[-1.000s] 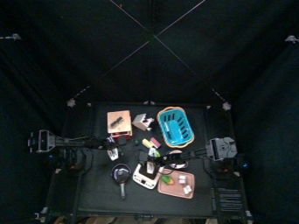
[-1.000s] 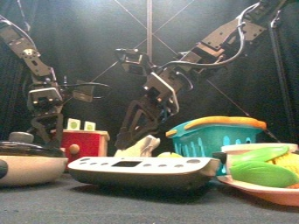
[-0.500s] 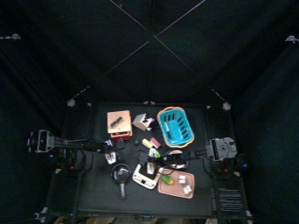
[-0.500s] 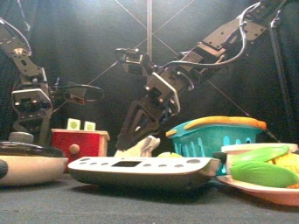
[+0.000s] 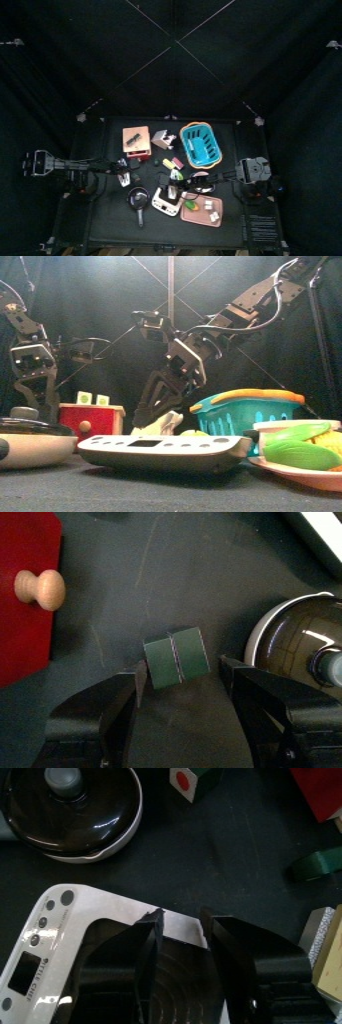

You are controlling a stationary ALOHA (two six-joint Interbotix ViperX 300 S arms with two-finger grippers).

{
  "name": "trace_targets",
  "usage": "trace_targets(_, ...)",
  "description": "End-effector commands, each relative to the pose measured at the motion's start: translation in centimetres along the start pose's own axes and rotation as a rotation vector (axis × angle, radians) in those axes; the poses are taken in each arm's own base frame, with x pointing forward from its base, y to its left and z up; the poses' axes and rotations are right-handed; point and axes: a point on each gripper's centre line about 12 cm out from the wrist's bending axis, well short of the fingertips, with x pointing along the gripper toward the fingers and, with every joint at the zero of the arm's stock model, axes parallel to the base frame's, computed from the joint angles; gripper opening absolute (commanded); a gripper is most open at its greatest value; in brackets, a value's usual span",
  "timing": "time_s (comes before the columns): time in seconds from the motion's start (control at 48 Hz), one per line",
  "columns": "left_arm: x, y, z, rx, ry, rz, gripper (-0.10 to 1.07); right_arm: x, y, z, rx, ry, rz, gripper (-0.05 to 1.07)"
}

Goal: Grab green sushi piece off of drawer

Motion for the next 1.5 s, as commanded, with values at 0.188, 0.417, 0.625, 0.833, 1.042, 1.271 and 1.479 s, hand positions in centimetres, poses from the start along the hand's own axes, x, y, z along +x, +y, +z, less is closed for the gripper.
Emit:
trace_targets(0.188, -3.0, -0.3, 1.9, -0.001, -0.151, -0.021, 0.92, -1.5, 0.1, 2.1, 0.003, -0.06, 0.006, 0.74)
trace_targets(0.417, -8.9, -0.9, 4.2, -0.052, -0.317, -0.081, 0.92, -1.6, 0.0, 2.2, 0.004, -0.062, 0.001, 0.74)
trace_targets(0.625, -12.4, 1.7, 5.5, -0.089, -0.3, 0.026, 0.92, -1.7, -0.1, 2.2, -0.003, -0.063, -0.008, 0.74)
trace_targets(0.833, -13.6, 6.5, 6.8, -0.068, -0.352, 0.263, 0.91, -1.6, -0.2, 2.2, -0.004, -0.061, -0.011, 0.74)
trace_targets(1.042, -13.6, 9.6, 6.7, -0.141, -0.397, 0.361, 0.91, -1.7, -0.2, 2.3, -0.004, -0.063, -0.009, 0.74)
trace_targets(1.271, -11.7, 10.8, 6.1, -0.153, -0.396, 0.379, 0.92, -1.6, -0.2, 2.3, -0.004, -0.062, -0.01, 0.74)
trace_targets(1.479, -10.1, 11.3, 5.8, -0.156, -0.339, 0.376, 0.92, -1.6, -0.2, 2.2, -0.005, -0.061, -0.009, 0.74)
